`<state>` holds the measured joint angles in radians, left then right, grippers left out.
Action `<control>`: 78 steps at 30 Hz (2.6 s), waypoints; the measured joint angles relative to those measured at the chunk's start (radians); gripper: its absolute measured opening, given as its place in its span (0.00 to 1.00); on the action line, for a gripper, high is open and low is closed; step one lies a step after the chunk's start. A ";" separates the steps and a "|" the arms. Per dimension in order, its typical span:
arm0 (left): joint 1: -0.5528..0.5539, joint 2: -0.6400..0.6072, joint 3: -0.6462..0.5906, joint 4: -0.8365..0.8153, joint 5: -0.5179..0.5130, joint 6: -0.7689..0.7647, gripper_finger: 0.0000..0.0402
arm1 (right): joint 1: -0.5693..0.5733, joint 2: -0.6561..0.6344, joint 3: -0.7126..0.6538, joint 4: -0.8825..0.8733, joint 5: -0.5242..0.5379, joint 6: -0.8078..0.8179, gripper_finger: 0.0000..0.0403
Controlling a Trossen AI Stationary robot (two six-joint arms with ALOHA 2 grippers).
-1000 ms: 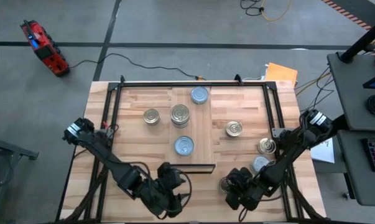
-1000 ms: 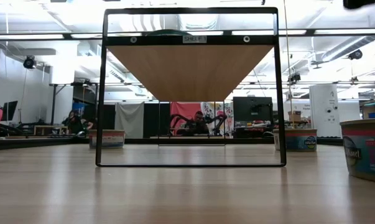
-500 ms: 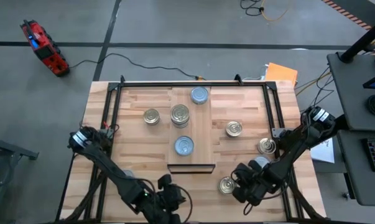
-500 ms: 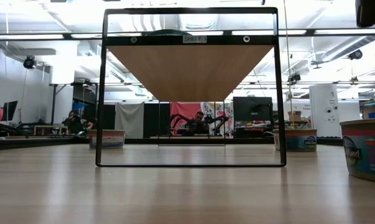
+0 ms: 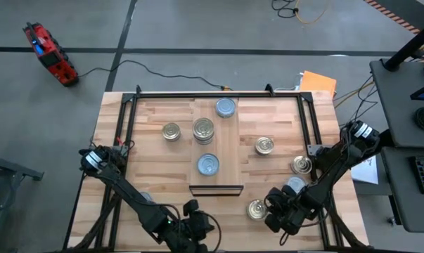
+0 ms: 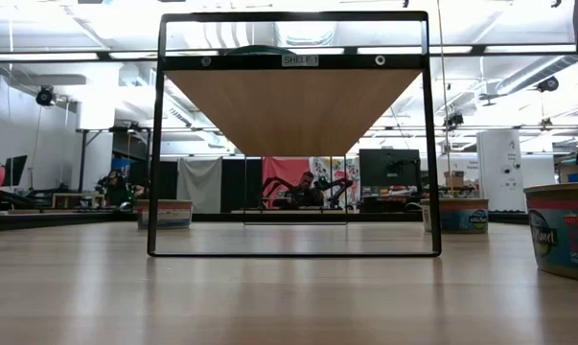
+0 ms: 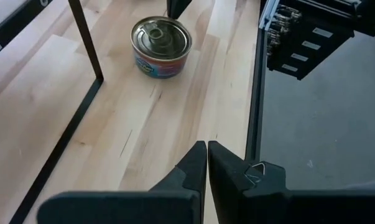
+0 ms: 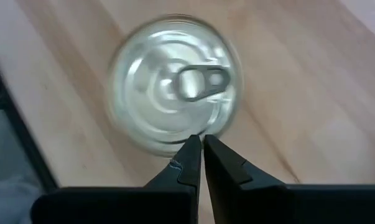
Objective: Stack canned seafood by type on shelf
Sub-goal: Put the blue-pink tuna can on the shelf aligned with the other blue-pink tuna can
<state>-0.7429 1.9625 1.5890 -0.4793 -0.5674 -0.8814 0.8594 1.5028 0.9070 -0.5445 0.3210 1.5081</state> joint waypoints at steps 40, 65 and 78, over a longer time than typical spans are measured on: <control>0.003 -0.001 0.000 -0.009 0.000 -0.010 0.00 | 0.027 0.033 -0.074 -0.023 0.020 0.021 0.03; 0.017 -0.001 -0.001 -0.017 0.002 -0.008 0.00 | 0.021 -0.190 -0.005 -0.138 0.046 0.074 0.03; 0.021 -0.001 -0.001 -0.017 0.001 -0.006 0.00 | 0.008 -0.120 0.091 -0.139 0.045 -0.097 0.47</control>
<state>-0.7219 1.9614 1.5883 -0.4961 -0.5667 -0.8875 0.8670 1.3826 0.9983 -0.6837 0.3664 1.4111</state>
